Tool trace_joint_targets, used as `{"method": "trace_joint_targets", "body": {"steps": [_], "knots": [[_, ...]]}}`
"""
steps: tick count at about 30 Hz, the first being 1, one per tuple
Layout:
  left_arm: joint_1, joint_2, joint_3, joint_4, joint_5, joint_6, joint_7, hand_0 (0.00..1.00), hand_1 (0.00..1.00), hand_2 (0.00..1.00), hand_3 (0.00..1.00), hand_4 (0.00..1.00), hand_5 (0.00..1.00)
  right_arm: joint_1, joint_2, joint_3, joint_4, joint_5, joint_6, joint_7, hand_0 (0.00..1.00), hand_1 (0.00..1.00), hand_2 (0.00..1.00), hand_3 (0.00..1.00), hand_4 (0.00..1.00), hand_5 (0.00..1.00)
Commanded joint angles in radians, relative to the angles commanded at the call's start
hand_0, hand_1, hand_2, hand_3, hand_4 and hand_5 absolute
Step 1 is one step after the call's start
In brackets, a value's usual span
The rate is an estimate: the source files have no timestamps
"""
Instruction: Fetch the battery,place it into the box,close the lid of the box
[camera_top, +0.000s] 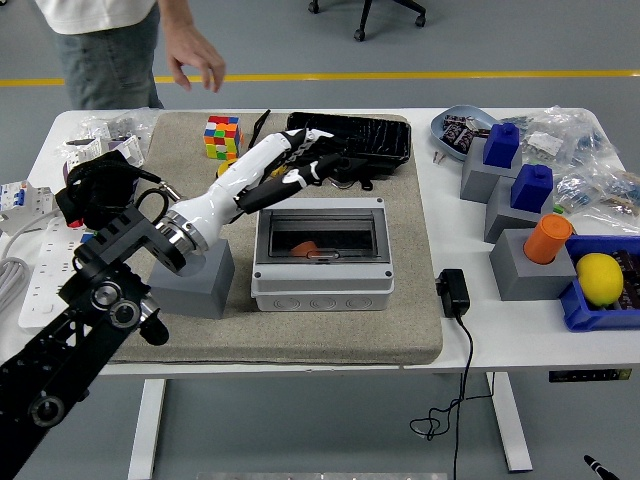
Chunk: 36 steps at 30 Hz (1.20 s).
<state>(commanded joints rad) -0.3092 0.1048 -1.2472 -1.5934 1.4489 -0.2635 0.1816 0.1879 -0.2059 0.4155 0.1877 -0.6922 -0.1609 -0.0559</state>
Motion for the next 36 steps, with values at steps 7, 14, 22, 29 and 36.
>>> {"method": "trace_joint_targets", "body": {"steps": [7, 14, 22, 29, 36], "knots": [[0.053, -0.088, -0.262, 0.079, -0.299, -0.038, -0.030, 0.682, 0.783, 0.859, 0.998, 0.998, 0.998, -0.003, 0.002, -0.003, 0.004, 0.001, 0.004, 0.002, 0.905, 0.788, 0.757, 0.787, 0.998, 0.998], [0.064, -0.105, -0.422, 0.136, -0.585, 0.105, -0.126, 0.626, 0.840, 0.998, 0.998, 0.998, 0.998, -0.006, 0.000, -0.009, 0.004, 0.007, 0.003, 0.005, 0.889, 0.782, 0.755, 0.787, 0.998, 0.998], [0.074, -0.105, -0.510, 0.192, -0.923, 0.164, -0.181, 0.932, 0.959, 0.998, 0.998, 0.998, 0.998, -0.008, 0.000, -0.003, 0.005, 0.006, 0.002, 0.007, 0.864, 0.770, 0.753, 0.788, 0.998, 0.998], [0.086, -0.105, -0.540, 0.209, -1.214, 0.205, -0.210, 0.998, 0.977, 0.821, 0.689, 0.998, 0.998, -0.006, 0.000, 0.001, 0.005, 0.005, 0.002, 0.008, 0.862, 0.768, 0.753, 0.787, 0.998, 0.998], [0.107, -0.105, -0.552, 0.221, -1.497, 0.195, -0.161, 0.998, 0.905, 0.726, 0.553, 0.998, 0.998, -0.008, 0.001, 0.005, 0.003, 0.004, 0.002, 0.007, 0.860, 0.765, 0.752, 0.788, 0.998, 0.998]]}}
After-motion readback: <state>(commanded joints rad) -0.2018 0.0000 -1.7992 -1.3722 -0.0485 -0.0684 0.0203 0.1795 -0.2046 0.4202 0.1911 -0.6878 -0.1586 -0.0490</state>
